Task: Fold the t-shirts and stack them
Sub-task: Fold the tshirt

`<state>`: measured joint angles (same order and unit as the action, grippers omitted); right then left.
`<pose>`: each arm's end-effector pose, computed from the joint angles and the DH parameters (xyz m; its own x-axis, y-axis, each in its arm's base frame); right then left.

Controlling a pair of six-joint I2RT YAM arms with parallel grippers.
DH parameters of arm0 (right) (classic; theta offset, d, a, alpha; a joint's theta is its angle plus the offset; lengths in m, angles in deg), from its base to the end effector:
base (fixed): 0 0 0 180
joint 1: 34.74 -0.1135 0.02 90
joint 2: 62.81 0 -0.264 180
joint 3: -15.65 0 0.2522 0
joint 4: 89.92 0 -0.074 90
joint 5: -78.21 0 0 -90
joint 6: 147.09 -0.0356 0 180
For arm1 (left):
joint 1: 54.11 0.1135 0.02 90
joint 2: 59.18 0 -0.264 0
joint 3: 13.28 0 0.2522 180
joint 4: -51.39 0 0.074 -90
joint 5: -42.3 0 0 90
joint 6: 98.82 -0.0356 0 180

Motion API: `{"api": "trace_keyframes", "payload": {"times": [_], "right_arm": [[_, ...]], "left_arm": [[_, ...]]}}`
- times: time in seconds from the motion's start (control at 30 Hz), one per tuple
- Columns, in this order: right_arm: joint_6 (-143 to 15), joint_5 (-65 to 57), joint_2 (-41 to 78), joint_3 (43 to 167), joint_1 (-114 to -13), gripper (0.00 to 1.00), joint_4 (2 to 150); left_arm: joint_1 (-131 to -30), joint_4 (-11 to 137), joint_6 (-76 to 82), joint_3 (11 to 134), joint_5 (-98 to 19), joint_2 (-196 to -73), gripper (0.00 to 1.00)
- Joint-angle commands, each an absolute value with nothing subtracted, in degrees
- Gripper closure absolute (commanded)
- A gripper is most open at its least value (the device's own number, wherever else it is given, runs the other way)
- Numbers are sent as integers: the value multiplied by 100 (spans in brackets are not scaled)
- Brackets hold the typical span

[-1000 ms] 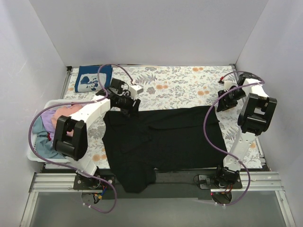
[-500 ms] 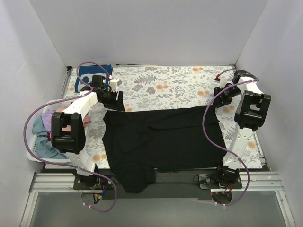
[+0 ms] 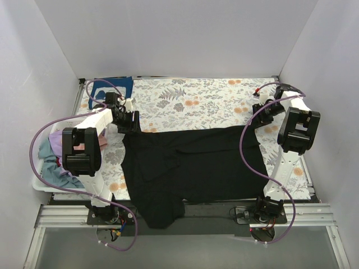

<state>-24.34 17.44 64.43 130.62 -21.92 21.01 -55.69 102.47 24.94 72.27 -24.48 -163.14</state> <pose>0.4349 -0.0811 0.1662 -0.8767 -0.2847 -0.3878 -0.4189 0.8480 0.3246 0.3598 -0.0240 0.1901 -0.8692 -0.4869 -0.0861 -0.3844 0.7749 -0.5017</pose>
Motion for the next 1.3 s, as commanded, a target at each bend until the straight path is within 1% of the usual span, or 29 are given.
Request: {"api": "trace_keyframes", "payload": {"times": [0.0,0.1,0.17,0.2,0.27,0.3,0.33,0.4,0.43,0.53,0.63,1.0,1.07,1.23,1.27], "right_arm": [[-2440,1968,6315,12890,-2208,57,2042],[-2405,2003,6226,12802,-2208,62,2051],[-2404,2064,6217,12820,-2208,69,2042],[-2448,2073,6252,12889,-2208,77,2042],[-2466,2134,6287,12943,-2208,87,2042],[-2475,2135,6314,12978,-2208,97,2051],[-2483,2126,6323,13004,-2208,99,2068],[-2510,2117,6375,13065,-2208,99,2069],[-2519,2134,6375,13075,-2208,99,2060],[-2545,2205,6384,13092,-2208,99,2077],[-2554,2231,6411,13145,-2208,99,2086],[-2519,2091,6323,13128,-2208,99,2077],[-2510,2020,6297,13101,-2200,98,2060],[-2518,2055,6296,13144,-2191,99,2069],[-2536,2064,6331,13180,-2191,99,2069]], "left_arm": [[-5507,10171,2642,7159,-2503,-16236,44],[-5481,10136,2660,7159,-2327,-16297,45],[-5472,10118,2712,7159,-2318,-16385,47],[-5472,10101,2739,7159,-2344,-16403,48],[-5455,10022,2818,7141,-2467,-16412,50],[-5446,10004,2836,7150,-2520,-16421,51],[-5420,10004,2853,7141,-2547,-16421,53],[-5419,10004,2941,7158,-2591,-16316,55],[-5211,9978,2993,7141,-2582,-16237,56],[-5086,9855,3099,7080,-2652,-15912,56],[-5059,9758,3178,7018,-2784,-15779,53],[-5059,9863,3249,7150,-2661,-16324,54],[-5059,9872,3249,7115,-2626,-16350,55],[-5050,9881,3293,7071,-2433,-16490,64],[-5059,9881,3319,7062,-2407,-16508,68]]}}
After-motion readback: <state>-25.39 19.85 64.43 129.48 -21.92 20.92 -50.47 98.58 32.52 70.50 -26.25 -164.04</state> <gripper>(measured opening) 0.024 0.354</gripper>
